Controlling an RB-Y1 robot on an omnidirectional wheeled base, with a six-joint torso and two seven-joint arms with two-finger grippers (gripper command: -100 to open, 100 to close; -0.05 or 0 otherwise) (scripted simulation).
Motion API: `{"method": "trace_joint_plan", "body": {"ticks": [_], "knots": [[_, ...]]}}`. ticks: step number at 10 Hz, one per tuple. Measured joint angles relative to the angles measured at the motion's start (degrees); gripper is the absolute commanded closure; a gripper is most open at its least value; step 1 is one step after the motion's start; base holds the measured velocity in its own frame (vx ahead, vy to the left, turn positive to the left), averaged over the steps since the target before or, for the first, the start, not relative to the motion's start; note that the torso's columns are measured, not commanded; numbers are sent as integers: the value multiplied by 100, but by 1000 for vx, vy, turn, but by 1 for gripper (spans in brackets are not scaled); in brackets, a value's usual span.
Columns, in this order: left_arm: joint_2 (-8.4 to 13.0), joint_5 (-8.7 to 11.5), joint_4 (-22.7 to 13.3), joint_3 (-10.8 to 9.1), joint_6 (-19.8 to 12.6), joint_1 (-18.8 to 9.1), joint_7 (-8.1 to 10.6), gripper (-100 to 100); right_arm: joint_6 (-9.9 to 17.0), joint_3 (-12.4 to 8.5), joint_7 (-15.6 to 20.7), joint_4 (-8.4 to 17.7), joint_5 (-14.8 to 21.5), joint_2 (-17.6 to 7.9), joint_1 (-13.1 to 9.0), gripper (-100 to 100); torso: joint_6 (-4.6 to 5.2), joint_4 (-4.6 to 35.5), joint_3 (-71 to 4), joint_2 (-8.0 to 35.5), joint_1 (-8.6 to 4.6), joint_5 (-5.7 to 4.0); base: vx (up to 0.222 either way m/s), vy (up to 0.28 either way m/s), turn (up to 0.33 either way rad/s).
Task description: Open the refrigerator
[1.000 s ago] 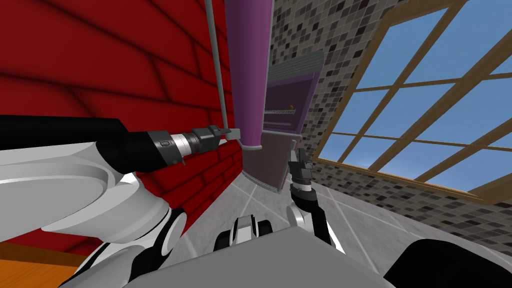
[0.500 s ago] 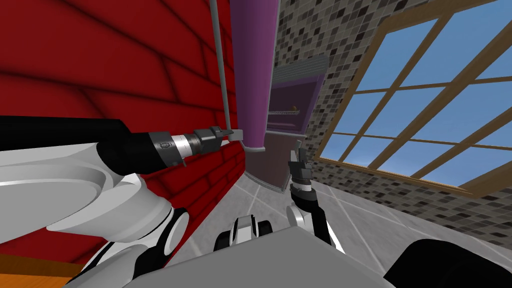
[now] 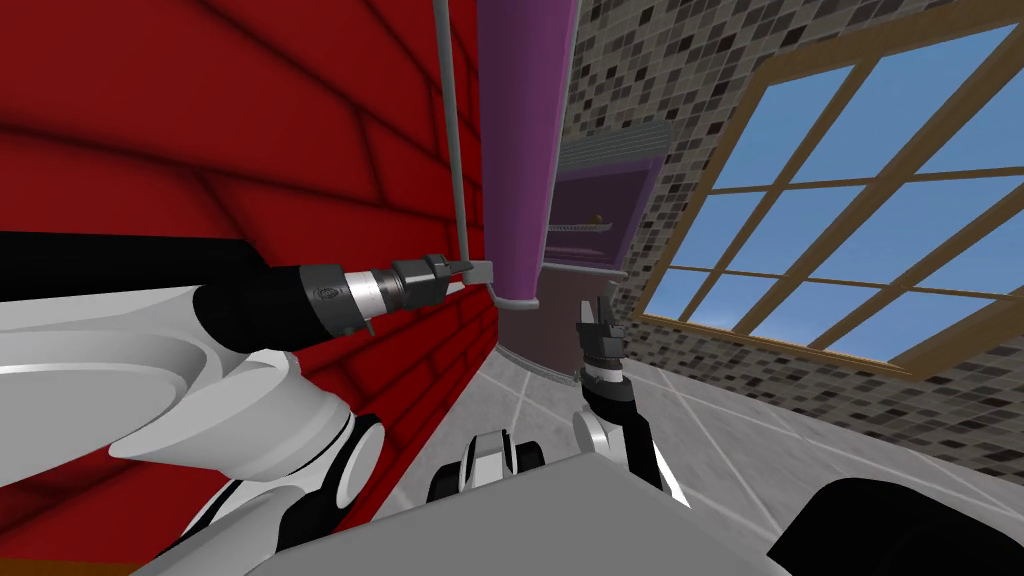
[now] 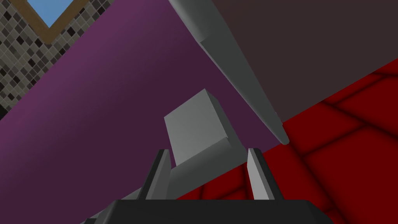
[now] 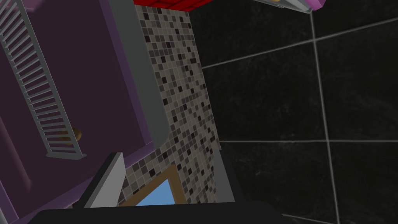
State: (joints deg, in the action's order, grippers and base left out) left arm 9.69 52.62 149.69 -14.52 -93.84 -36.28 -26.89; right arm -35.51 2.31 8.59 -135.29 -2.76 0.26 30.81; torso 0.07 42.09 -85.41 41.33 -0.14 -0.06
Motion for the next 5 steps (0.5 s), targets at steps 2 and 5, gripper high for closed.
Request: {"method": "trace_joint_plan", "body": {"ticks": [2, 5], "knots": [[-56, 158, -10, -41, -45, -24, -39, 100, 0, 1, 0, 0, 0, 1, 0, 0, 8, 0, -10, -6, -28, -12, 66, 211, -63], [-176, 344, -27, -53, -97, -66, -86, -100, 0, 0, 0, 0, 0, 0, 0, 0, 4, 5, -7, -1, 18, 1, 41, 227, -47]]}}
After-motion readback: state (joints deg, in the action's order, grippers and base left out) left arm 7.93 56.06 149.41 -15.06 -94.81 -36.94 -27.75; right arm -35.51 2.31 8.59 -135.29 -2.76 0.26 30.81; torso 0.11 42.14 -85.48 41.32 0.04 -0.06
